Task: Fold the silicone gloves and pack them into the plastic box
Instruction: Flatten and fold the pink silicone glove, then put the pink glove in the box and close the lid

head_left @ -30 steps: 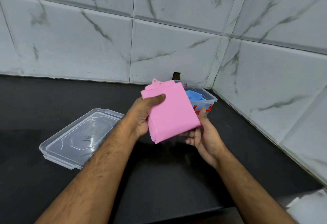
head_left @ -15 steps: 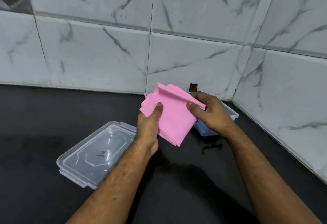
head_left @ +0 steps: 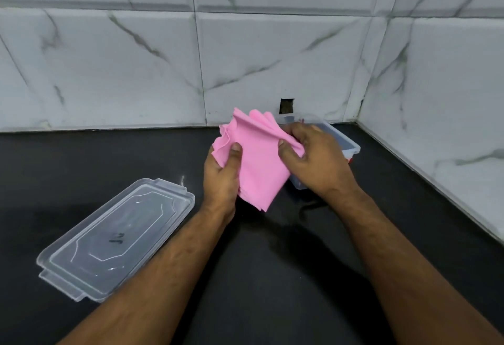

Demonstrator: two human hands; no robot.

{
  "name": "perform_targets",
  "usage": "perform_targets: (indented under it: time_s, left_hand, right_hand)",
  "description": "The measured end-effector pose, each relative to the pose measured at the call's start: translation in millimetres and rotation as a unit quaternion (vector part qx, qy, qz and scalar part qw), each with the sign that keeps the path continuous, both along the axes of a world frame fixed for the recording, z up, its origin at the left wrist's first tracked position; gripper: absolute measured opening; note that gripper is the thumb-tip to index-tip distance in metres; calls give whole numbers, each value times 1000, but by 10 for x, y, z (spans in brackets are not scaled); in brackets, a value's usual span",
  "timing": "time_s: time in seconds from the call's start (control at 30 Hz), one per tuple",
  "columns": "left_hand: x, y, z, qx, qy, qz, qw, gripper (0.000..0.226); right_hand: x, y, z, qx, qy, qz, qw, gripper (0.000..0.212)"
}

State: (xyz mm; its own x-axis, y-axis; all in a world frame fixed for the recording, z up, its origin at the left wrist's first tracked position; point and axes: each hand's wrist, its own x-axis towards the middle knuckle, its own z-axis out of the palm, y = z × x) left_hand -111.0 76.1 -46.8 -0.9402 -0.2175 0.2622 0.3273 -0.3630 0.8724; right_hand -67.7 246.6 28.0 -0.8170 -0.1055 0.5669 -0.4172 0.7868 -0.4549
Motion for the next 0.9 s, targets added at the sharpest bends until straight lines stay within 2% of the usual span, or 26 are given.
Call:
perform_targets:
  time_s: [0.07, 0.2, 0.3, 0.33, 0.4, 0.5, 0.67, 0.9]
  left_hand:
    - [-57, 72, -15, 25, -18, 7, 999, 14]
    - [-128, 42, -11, 133, -57, 58, 988, 14]
    - [-217, -83, 36, 191, -85, 130, 969, 12]
    - [-235, -108, 50, 195, -85, 145, 966, 12]
    - [-253, -124, 79, 195, -75, 157, 965, 12]
    - [-235, -107, 107, 184, -70, 157, 968, 12]
    - [-174, -207, 231, 177, -21, 179, 968, 14]
    - [-41, -260, 379, 176, 28, 161, 971, 18]
  right_hand:
    - [-2, 24, -30, -24, -4, -4, 1000, 28]
    - [-17, 123, -39, -68, -67, -10, 995, 64]
    - [-51, 205, -41, 32, -108, -61, 992, 76]
    - [-66, 217, -54, 81, -116, -83, 987, 72]
    - [-119, 209, -92, 172, -110, -118, 972, 50]
    - [-162, 207, -99, 197, -79, -123, 969, 21]
    - [-150, 291, -110, 226, -105, -71, 966, 30]
    - [-86, 225, -39, 218, -54, 78, 971, 21]
